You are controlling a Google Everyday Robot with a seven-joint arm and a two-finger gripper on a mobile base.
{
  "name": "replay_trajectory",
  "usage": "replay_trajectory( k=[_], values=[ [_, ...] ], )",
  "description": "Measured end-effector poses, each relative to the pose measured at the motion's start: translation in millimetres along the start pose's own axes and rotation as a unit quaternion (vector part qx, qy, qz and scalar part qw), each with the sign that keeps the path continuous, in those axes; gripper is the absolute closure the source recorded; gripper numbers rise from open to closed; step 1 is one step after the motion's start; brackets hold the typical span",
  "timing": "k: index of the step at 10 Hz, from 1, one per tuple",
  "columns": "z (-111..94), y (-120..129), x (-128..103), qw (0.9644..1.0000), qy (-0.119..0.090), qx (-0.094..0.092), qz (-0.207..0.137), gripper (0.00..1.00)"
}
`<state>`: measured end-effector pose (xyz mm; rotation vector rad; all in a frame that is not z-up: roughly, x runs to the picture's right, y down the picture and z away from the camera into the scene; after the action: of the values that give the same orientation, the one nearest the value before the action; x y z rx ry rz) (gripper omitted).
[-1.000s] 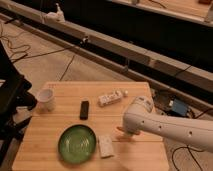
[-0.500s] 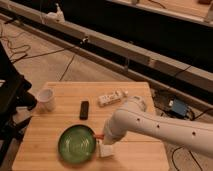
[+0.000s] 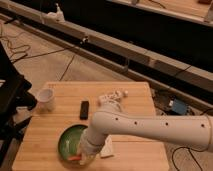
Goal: Place the pepper in the ceramic bowl
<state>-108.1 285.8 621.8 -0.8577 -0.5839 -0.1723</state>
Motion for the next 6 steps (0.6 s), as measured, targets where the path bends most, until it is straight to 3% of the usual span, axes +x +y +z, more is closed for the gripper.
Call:
replay_trajectory(
  k=[4,5,6],
  values=[
    [26.2,-72.0,8.6,0.9992,0.029,0.017,0.022,1.00],
    [33.0,-80.6,8.3,0.9992,0.026,0.012,0.030,0.98],
    [40.3,-80.4,2.9,0.9992,0.012,-0.003,0.037,0.90]
  ],
)
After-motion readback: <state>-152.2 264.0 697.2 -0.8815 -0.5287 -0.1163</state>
